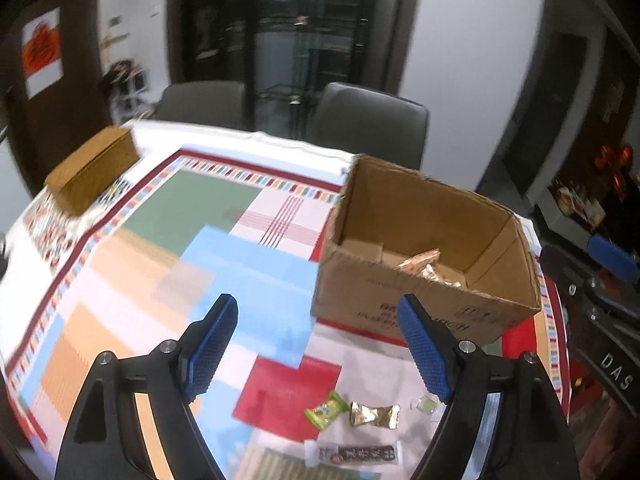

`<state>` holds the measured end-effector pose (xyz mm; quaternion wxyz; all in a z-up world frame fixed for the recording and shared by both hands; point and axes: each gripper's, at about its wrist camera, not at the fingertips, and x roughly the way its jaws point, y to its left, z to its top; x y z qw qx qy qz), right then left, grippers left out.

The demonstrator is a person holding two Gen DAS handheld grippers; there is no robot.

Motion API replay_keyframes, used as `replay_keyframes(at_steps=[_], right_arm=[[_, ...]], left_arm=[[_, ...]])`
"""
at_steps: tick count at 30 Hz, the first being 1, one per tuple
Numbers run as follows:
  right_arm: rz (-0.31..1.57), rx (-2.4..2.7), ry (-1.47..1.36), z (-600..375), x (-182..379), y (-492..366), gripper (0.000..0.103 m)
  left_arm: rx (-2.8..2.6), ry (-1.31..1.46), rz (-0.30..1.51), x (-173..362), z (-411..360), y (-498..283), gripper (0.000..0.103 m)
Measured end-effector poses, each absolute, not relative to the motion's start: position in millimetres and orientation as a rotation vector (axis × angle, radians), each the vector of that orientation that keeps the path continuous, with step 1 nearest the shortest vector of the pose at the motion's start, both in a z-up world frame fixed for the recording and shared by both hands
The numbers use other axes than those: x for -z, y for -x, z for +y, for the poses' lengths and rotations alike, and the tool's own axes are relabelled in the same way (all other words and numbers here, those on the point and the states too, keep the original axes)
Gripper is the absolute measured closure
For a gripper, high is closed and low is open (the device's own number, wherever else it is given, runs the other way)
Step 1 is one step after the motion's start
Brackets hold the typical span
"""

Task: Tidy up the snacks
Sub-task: 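Withdraw both open tools and tilt them toward the remaining candies and snack bar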

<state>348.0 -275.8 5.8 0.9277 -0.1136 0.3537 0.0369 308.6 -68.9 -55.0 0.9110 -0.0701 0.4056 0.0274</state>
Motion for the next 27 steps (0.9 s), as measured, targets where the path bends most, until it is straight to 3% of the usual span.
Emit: replay_keyframes(at_steps=[27], right_arm=[[0.860,-0.455,0.568,-229,42,-305,0.035]], left_arm=[[-0.265,0.563,1.096,127,-52,-224,0.016]])
